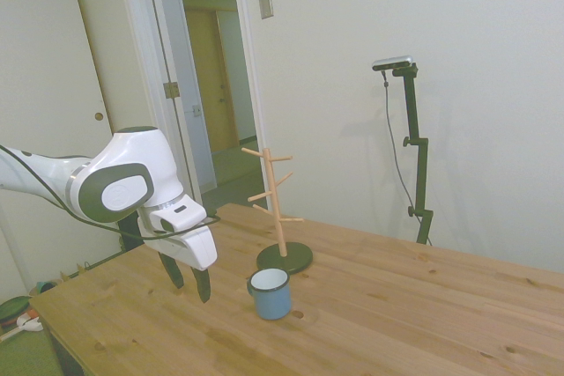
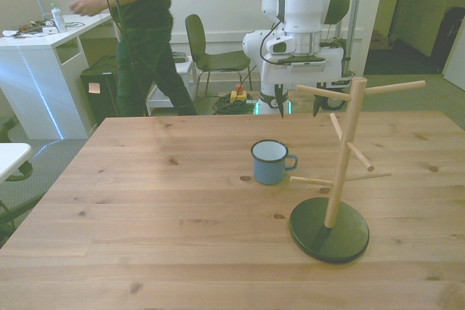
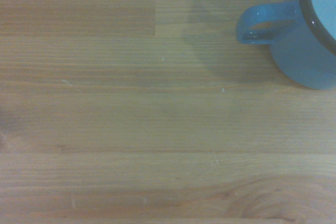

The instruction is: Hang the mug

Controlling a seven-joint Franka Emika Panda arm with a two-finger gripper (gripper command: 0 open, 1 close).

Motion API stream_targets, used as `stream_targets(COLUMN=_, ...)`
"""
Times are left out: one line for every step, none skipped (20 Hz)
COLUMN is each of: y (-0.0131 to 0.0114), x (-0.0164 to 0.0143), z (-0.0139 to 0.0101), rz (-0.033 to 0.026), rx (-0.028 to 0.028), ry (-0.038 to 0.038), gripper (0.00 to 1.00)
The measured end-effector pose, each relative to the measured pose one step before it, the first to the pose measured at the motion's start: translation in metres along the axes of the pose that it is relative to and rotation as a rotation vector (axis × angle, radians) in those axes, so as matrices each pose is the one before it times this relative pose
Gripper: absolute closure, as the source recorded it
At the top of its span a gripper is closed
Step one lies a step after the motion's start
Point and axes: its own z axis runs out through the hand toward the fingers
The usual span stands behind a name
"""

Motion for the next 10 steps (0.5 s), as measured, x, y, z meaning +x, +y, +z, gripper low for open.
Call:
stream_targets(y=-0.00008, x=0.00037, z=0.00013, rz=0.00014, rx=0.00042, ry=-0.00089, gripper=0.00)
stream_targets(y=0.00136, x=0.00114, z=0.00064, rz=-0.00295, rx=0.00433, ry=-0.00688, gripper=0.00)
stream_targets(y=0.00231, x=0.00157, z=0.00043, rz=0.00188, rx=0.00098, ry=-0.00230, gripper=0.00)
stream_targets(y=-0.00100, x=0.00037, z=-0.00239, rz=-0.00074, rx=0.00459, ry=0.00328, gripper=0.00)
stream_targets(y=-0.00239, x=-0.00004, z=-0.00338, rz=-0.00189, rx=0.00781, ry=0.00315, gripper=0.00)
stream_targets(y=-0.00370, x=-0.00201, z=-0.00326, rz=-0.00591, rx=0.00888, ry=0.00176, gripper=0.00)
stream_targets(y=-0.00424, x=-0.00332, z=-0.00237, rz=-0.00979, rx=0.00650, ry=0.00121, gripper=0.00)
stream_targets(y=-0.00436, x=-0.00374, z=-0.00181, rz=-0.01080, rx=0.00622, ry=0.00124, gripper=0.00)
stream_targets(y=-0.00563, x=-0.00440, z=-0.00167, rz=-0.01223, rx=0.00655, ry=0.00192, gripper=0.00)
stream_targets(y=-0.00698, x=-0.00480, z=-0.00202, rz=-0.01331, rx=0.00777, ry=0.00404, gripper=0.00)
